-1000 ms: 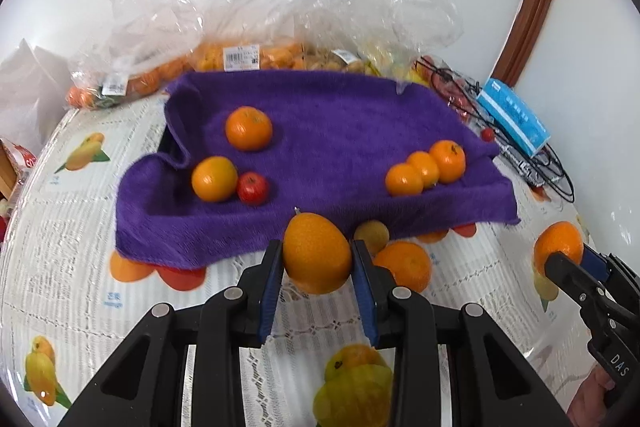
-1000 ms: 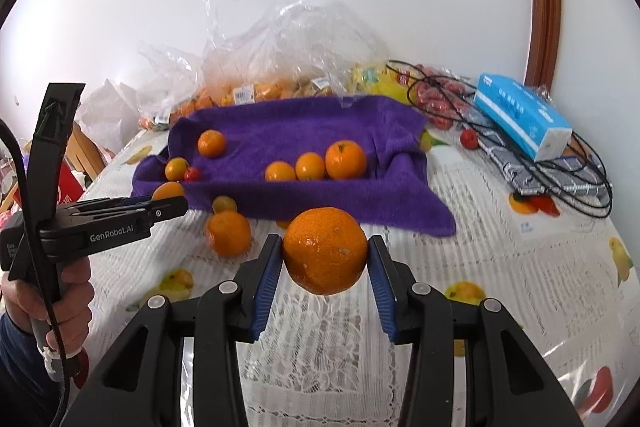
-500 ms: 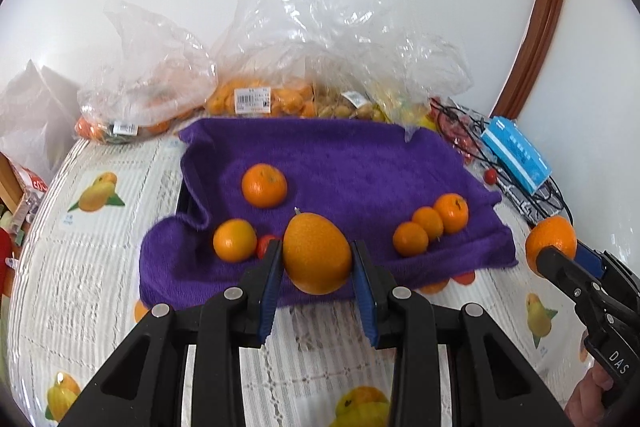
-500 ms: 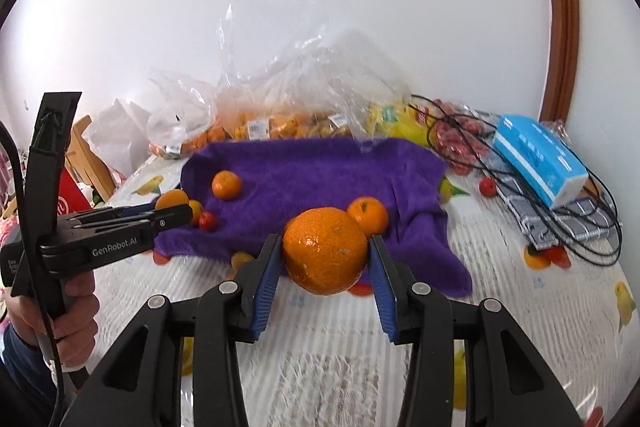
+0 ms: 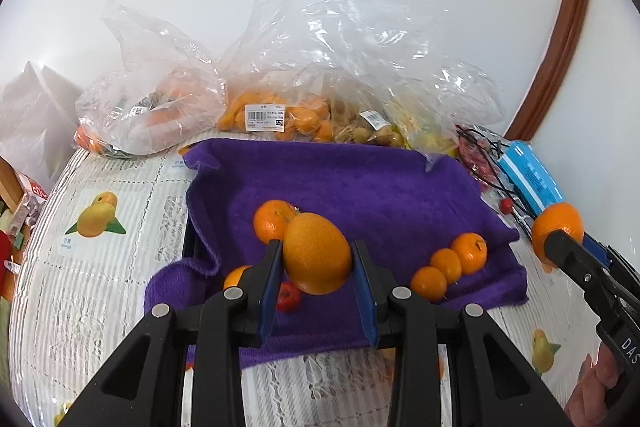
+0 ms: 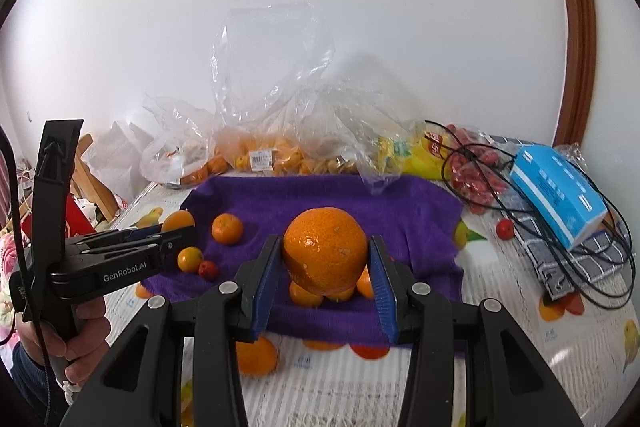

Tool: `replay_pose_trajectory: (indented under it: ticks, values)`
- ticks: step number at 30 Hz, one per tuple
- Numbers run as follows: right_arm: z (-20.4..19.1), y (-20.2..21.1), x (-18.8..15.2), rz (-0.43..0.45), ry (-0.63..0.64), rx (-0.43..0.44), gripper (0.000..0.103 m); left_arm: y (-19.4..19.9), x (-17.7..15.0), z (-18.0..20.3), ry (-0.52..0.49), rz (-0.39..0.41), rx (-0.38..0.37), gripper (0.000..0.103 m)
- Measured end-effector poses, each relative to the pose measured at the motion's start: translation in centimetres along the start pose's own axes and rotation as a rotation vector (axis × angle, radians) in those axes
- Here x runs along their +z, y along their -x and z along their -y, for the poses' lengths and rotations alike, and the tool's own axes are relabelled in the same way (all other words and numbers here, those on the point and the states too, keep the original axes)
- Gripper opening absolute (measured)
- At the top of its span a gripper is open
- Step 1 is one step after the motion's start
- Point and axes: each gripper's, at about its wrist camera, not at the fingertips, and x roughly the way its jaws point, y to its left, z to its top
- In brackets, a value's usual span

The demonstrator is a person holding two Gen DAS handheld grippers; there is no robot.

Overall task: Organize fruits
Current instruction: 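Carry both held oranges over the purple towel, then open the right tool to drop its orange while the left tool releases its orange on the towel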

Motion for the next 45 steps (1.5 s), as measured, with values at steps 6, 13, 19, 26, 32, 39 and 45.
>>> replay_pose_trajectory:
  ticks: [6,13,19,26,32,39,45]
  values:
    - [0.0,-1.9,1.0,-0.020,0.015,0.004,0.043,-1.2,0.8,0.2,0.001,-0.003,-0.007,0.032]
    - [0.5,-4.9,0.1,-0.054,0.008,0.021,0.043,-3.0,-0.7,-0.8,0.011,-0.040,-0.002,0.032]
    - [0.8,-7.4,-1.1,-0.105,0.014,0.000,0.043,-4.1,-1.5,-1.5,0.038,-0.067,-0.005,0.032]
    - [1.1,-9.3,-1.9,-0.141,0.007,-0.005,0.043,-4.1,-1.8,-1.4,0.034,-0.065,-0.027,0.032]
    - [0.9,-9.3,-2.2,-0.121,0.026,-0.011,0.043,-4.3,-2.1,-0.9,0.024,-0.075,-0.044,0.032]
    - [1.0,-9.3,-2.1,-0.116,0.016,-0.006,0.043,-4.8,-2.4,-0.6,0.009,-0.083,-0.034,0.033]
    - [1.0,-9.3,-2.2,-0.113,0.028,-0.008,0.043,-4.7,-2.5,-0.5,0.005,-0.077,-0.040,0.033]
